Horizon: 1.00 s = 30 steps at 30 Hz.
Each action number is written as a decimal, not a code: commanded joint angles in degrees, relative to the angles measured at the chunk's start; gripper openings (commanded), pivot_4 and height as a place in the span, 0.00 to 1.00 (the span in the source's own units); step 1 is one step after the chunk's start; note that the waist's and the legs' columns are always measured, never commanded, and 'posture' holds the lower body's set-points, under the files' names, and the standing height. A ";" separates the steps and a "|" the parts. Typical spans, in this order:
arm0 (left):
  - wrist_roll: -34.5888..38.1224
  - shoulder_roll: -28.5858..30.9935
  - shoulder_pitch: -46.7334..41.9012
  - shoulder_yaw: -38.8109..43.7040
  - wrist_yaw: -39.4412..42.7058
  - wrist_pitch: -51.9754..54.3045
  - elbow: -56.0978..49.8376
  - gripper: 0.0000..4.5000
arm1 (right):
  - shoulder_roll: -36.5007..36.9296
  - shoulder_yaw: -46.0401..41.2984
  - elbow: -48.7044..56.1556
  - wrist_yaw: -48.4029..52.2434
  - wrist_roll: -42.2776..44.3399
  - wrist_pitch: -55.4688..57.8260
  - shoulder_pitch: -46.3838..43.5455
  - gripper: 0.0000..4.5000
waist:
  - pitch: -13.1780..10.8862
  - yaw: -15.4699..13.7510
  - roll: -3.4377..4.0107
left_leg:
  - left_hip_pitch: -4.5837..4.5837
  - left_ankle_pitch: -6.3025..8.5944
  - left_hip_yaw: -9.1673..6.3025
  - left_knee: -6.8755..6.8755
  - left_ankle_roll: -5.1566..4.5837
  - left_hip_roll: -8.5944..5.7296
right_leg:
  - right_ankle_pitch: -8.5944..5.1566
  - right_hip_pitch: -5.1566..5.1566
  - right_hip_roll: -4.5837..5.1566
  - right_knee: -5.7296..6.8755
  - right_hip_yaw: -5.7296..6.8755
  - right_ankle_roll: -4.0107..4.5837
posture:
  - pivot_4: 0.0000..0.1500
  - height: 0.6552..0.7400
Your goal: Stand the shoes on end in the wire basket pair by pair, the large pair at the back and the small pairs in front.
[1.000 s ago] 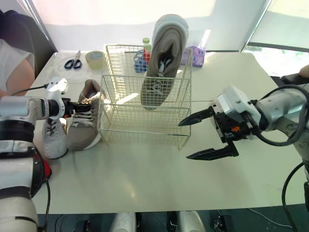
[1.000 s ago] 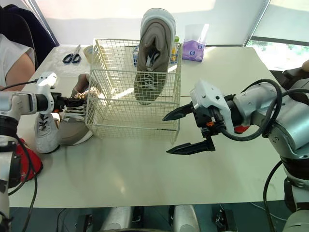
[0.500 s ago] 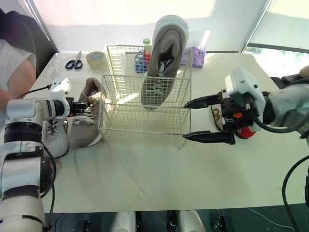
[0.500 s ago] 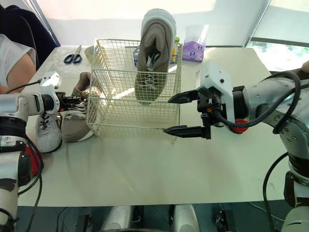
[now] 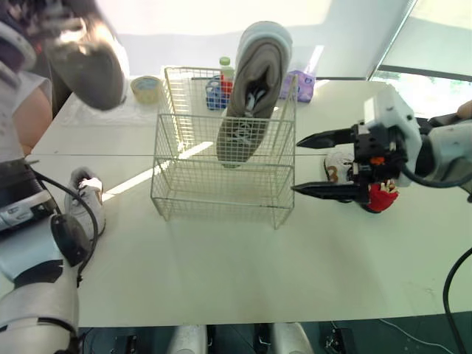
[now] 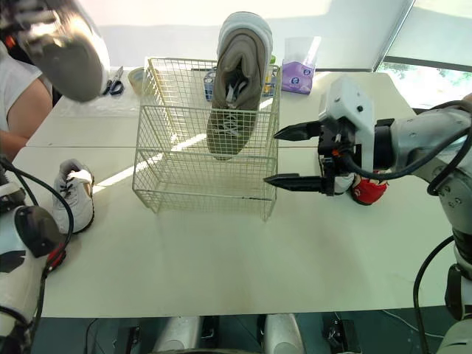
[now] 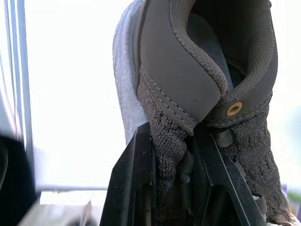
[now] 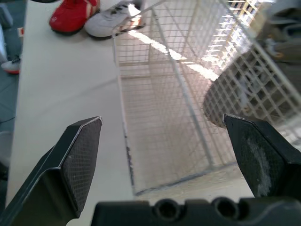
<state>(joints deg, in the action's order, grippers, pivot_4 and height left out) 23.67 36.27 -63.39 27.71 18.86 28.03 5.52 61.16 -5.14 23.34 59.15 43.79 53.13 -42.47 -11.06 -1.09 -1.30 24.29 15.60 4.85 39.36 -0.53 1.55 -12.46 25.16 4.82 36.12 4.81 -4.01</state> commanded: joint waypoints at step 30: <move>-15.07 -21.59 14.81 -19.92 -4.42 -35.57 5.28 0.07 | -1.07 -4.95 -8.00 -1.23 2.69 -0.44 -5.15 1.00 | 0.03 0.39 0.07 | 0.05 0.38 0.04 0.57 -0.66 0.16 | 0.07 -0.12 -0.14 0.09 -0.05 -0.08 | 1.00 1.00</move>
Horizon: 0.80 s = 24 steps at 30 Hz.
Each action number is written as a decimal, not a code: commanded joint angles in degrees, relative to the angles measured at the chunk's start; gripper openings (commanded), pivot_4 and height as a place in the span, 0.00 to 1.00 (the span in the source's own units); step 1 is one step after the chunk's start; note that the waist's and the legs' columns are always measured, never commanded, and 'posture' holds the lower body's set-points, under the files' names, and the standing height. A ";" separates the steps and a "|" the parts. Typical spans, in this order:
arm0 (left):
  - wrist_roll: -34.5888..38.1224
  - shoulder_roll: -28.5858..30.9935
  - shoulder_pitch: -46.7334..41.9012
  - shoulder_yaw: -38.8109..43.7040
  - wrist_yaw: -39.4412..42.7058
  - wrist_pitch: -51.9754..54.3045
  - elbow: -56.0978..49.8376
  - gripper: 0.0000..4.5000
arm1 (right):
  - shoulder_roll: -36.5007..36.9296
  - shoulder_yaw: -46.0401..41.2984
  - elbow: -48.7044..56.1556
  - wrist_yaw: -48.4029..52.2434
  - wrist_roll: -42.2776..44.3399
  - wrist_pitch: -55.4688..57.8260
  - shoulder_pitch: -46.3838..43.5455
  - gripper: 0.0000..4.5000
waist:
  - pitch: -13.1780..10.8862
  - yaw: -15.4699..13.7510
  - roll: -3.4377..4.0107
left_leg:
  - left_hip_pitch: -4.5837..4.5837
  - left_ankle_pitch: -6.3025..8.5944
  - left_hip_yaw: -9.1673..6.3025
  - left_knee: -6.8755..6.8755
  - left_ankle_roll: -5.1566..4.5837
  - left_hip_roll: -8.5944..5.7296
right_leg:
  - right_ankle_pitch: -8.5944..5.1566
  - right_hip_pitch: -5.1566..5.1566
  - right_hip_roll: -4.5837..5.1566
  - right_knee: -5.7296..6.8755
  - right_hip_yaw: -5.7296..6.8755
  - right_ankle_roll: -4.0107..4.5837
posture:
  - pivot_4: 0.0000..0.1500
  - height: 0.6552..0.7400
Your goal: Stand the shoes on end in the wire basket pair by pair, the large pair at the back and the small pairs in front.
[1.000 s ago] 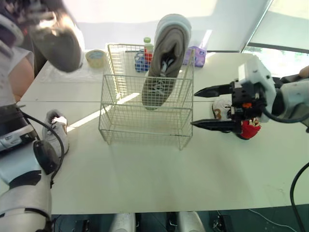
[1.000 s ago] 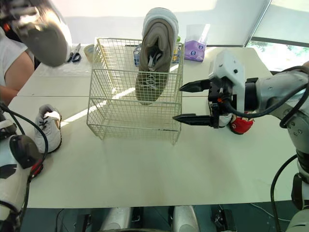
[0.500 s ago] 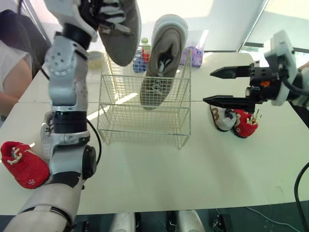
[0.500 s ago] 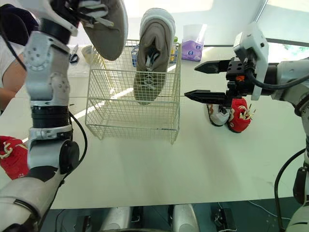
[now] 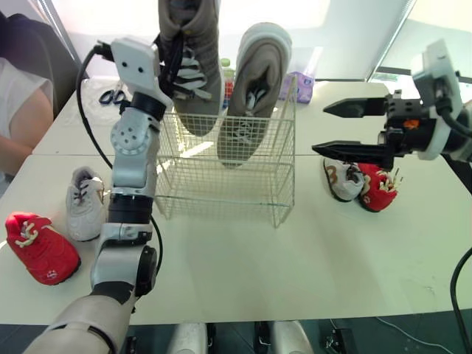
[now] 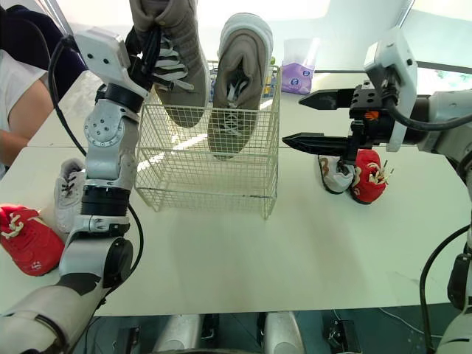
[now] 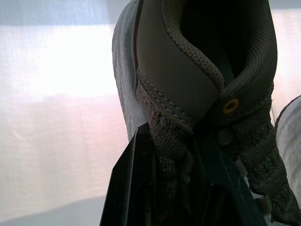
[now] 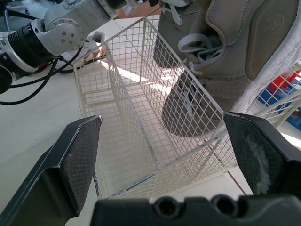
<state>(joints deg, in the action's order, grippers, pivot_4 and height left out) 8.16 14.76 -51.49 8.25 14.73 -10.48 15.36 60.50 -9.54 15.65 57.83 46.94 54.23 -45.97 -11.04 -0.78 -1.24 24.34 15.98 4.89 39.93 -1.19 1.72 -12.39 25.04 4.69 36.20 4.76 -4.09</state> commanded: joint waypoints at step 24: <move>12.06 7.57 19.65 2.92 1.54 35.08 -38.09 0.84 | -6.83 2.52 -1.88 -0.44 -3.71 -4.46 -2.62 1.00 | 0.09 0.07 0.14 | -0.07 0.02 -0.04 0.03 -0.02 0.01 | 0.00 -0.09 0.00 0.01 -0.01 0.00 | 1.00 1.00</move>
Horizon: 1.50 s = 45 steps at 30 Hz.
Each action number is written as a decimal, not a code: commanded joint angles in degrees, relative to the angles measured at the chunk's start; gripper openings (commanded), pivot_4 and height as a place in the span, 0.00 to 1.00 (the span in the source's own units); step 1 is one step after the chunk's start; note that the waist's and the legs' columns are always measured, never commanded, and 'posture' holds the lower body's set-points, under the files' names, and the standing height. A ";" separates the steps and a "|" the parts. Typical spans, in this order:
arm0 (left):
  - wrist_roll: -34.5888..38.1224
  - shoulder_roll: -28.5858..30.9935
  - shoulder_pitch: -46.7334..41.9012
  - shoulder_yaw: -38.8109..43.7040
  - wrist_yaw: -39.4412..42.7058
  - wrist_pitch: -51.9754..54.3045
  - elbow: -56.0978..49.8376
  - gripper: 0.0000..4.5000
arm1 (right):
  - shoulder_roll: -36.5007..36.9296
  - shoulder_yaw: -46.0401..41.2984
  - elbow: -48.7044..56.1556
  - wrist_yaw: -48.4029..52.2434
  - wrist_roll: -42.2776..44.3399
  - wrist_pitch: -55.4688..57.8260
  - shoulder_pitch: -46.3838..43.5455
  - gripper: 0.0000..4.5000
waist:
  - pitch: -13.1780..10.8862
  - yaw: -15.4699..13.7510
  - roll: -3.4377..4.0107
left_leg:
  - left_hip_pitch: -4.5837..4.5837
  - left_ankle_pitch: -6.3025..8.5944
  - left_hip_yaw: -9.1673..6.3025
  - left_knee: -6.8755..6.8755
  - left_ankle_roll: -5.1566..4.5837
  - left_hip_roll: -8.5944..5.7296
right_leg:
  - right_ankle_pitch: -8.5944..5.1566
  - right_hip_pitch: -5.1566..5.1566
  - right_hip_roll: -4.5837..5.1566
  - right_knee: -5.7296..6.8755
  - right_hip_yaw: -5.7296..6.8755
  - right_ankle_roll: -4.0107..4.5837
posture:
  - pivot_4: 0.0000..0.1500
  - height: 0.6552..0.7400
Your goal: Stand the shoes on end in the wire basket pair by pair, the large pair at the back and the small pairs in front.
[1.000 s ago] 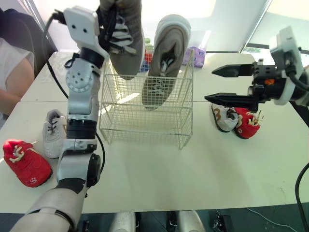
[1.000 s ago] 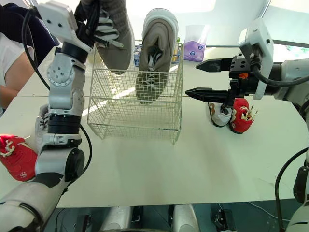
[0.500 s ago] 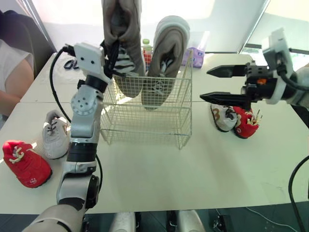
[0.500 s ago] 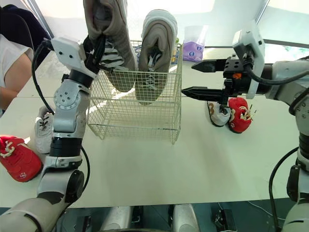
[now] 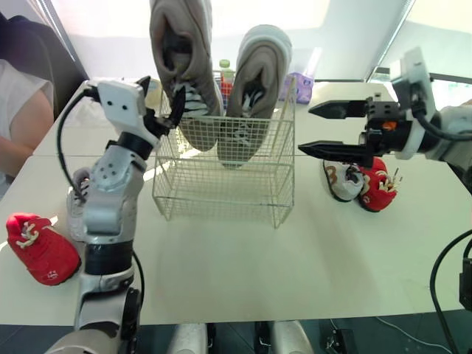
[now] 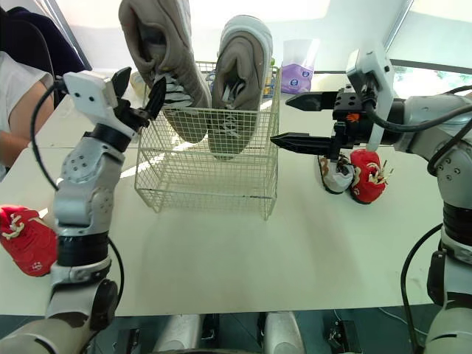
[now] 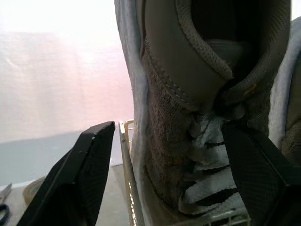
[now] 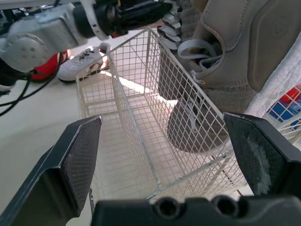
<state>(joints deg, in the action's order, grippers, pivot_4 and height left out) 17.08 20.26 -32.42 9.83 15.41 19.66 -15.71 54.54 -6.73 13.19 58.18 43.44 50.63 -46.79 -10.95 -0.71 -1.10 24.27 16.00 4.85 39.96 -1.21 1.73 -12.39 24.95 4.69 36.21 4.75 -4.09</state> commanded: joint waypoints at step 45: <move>1.20 13.53 -10.45 -3.47 4.60 10.54 2.05 0.10 | -6.17 -1.00 -1.80 -2.08 -1.70 -3.95 -0.30 1.00 | -0.02 -0.08 0.03 | -0.02 -0.02 0.01 0.00 0.03 0.00 | 0.00 -0.03 -0.07 -0.01 0.00 0.01 | 1.00 1.00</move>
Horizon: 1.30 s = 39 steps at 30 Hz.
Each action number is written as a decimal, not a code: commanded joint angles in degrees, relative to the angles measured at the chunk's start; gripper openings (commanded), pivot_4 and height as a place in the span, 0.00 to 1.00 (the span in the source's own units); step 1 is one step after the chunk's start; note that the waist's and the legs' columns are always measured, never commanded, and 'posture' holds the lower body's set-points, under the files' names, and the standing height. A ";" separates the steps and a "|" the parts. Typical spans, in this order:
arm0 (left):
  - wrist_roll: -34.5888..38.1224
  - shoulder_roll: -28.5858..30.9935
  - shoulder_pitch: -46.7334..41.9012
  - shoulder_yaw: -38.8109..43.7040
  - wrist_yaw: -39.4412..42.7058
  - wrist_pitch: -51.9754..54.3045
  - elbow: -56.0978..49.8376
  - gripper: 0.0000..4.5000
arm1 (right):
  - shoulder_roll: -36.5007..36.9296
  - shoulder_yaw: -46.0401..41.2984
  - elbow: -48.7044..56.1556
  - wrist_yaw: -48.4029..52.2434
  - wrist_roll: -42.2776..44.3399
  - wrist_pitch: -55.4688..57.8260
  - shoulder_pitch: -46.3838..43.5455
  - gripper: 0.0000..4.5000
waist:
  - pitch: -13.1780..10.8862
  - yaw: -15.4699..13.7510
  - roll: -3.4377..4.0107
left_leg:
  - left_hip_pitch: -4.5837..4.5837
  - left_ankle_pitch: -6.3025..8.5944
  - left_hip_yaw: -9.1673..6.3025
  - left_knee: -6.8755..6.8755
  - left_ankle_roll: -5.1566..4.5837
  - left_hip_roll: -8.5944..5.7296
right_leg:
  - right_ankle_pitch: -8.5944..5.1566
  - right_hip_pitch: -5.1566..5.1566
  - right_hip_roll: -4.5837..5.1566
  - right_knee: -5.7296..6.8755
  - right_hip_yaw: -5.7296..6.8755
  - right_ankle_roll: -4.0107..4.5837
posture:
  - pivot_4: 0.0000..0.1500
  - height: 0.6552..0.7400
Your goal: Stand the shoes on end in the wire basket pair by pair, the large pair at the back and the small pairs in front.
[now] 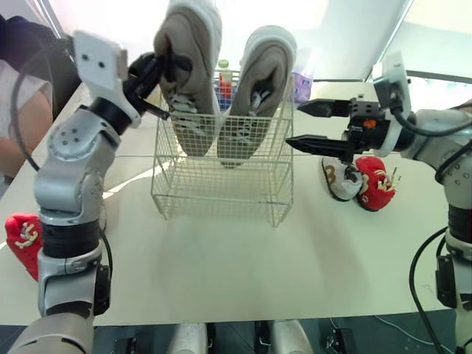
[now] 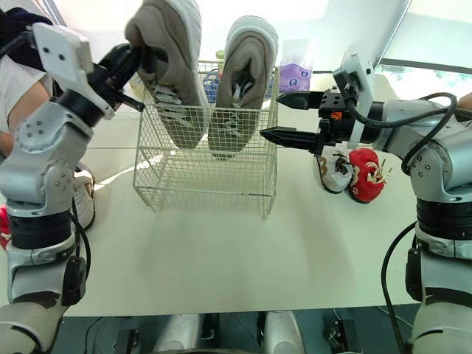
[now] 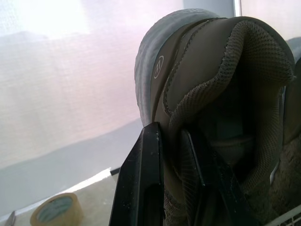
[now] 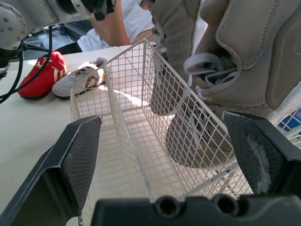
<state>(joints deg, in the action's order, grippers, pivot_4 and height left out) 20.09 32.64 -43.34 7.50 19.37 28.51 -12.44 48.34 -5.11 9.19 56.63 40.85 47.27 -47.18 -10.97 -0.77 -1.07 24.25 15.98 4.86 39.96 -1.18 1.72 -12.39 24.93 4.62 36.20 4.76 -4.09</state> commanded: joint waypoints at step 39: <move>39.04 -10.05 35.02 3.38 -4.22 20.61 -37.41 0.73 | -18.47 -21.33 10.29 -37.23 -9.08 -12.99 36.09 1.00 | 0.23 -0.75 0.46 | -0.35 0.03 0.03 -0.09 0.01 -0.07 | -0.02 -0.30 0.08 -0.08 -0.15 0.03 | 1.00 1.00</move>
<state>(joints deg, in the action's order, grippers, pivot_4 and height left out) 61.90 22.83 -8.80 13.47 15.80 51.82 -47.42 30.29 -24.76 16.22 20.87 32.04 34.97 -11.96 -10.73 -1.52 -0.61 23.83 16.01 4.87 39.87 -1.16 1.67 -12.51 24.58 4.65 36.11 4.61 -3.89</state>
